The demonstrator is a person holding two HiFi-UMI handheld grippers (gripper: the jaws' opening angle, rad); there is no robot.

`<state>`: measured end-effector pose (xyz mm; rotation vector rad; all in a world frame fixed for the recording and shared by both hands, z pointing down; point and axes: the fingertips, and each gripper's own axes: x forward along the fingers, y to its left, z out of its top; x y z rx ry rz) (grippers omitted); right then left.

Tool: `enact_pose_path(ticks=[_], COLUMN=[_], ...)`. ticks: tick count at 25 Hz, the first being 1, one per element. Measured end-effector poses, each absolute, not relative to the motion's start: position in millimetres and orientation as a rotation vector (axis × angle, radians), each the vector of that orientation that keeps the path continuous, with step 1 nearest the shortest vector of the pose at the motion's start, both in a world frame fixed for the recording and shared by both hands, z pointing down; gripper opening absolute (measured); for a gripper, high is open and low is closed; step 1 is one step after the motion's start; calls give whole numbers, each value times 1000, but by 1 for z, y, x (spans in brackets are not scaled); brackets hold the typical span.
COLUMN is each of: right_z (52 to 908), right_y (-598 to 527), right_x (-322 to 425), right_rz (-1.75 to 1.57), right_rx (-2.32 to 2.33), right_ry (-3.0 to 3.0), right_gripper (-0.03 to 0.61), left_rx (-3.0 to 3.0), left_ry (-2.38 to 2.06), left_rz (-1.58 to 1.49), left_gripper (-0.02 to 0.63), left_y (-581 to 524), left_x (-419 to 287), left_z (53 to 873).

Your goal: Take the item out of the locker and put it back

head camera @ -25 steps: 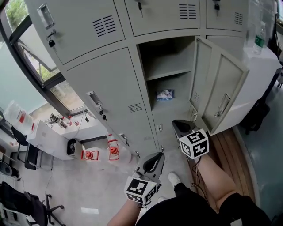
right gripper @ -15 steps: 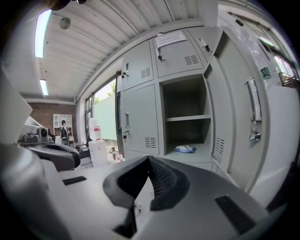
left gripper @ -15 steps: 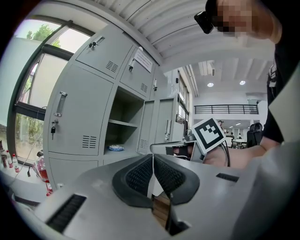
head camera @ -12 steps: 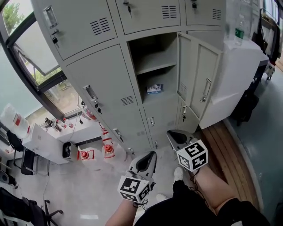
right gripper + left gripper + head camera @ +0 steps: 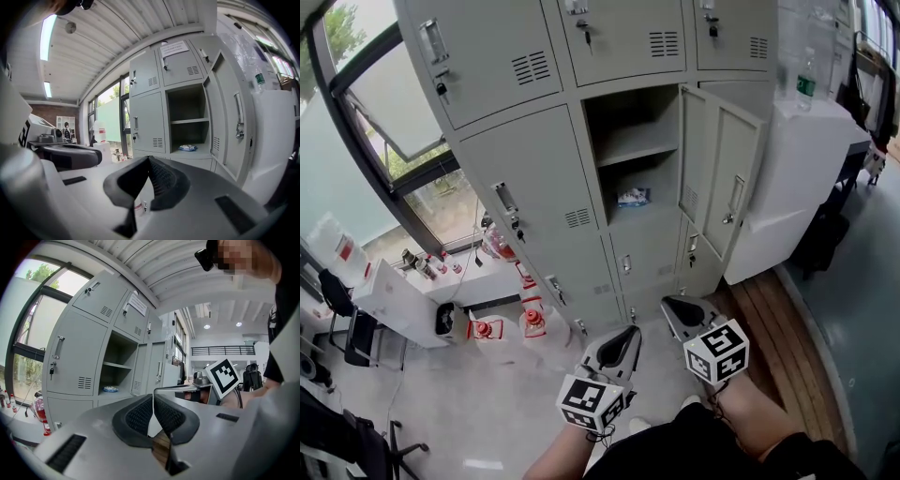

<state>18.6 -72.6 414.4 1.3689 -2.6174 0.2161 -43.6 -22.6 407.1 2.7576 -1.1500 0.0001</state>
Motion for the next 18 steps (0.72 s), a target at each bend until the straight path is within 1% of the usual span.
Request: enact_pose_path(ticks=[18], right_z=[418], right_y=[-54], right_x=[16], right_rz=[206], right_rx=[1342], right_ry=[-2631], right_gripper=[54], left_rx=[2765], left_ry=[-1144], left_rz=[7], left_gripper=[22], left_y=[-11], left_x=[-37], left_z=[408])
